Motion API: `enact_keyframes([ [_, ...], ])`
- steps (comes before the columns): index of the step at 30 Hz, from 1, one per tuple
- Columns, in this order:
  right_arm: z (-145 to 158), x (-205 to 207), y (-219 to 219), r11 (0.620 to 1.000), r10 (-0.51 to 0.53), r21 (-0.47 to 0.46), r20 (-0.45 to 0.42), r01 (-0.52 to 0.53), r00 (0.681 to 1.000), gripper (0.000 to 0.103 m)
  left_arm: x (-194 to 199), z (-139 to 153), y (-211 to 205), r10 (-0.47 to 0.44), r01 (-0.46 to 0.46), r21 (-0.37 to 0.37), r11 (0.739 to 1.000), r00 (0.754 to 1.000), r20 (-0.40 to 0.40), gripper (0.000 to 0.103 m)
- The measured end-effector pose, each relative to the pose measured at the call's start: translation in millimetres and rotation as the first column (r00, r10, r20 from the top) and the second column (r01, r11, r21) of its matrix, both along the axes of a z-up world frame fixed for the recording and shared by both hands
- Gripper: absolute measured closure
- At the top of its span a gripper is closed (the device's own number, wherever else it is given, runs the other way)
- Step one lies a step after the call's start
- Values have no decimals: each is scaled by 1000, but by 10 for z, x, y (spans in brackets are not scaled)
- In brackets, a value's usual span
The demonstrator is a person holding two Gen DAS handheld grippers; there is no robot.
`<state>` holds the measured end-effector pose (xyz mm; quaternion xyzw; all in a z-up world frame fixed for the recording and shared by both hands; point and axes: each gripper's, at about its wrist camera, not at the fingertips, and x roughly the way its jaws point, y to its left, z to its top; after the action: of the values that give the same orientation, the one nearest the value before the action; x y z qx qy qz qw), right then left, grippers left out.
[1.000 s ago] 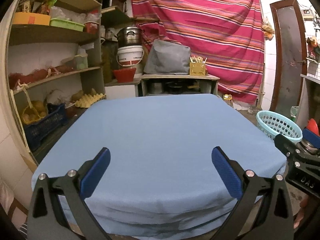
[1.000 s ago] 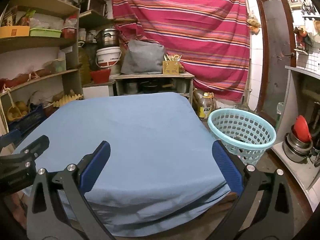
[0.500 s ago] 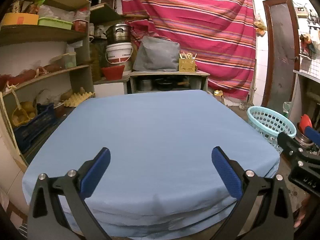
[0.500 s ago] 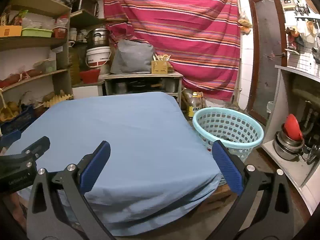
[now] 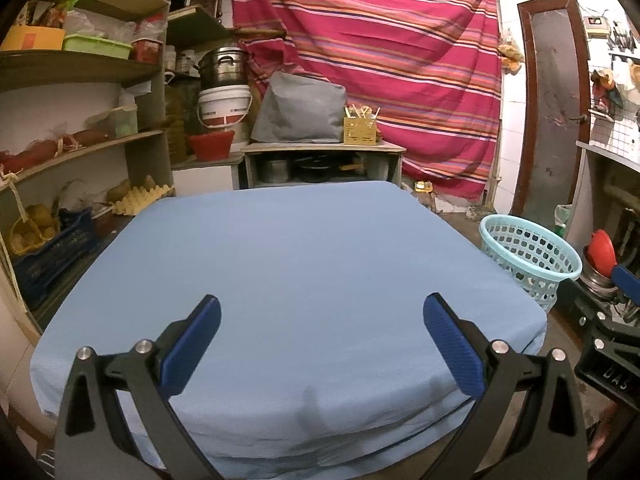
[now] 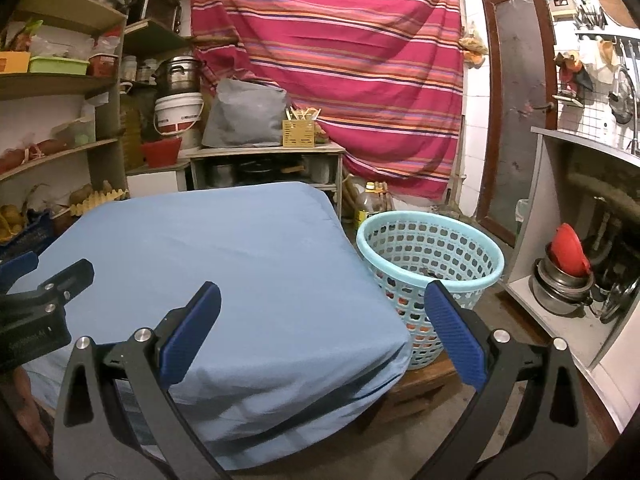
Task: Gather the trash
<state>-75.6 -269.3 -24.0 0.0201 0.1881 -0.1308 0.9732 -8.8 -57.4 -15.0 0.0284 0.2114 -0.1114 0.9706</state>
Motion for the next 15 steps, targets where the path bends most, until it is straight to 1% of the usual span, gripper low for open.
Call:
enact_keyframes([
  [15,-61,61,-50,1000,19,20,-16,-19,1000,4,59,-53,-58,16,-16,20,1000,1000,-13,4],
])
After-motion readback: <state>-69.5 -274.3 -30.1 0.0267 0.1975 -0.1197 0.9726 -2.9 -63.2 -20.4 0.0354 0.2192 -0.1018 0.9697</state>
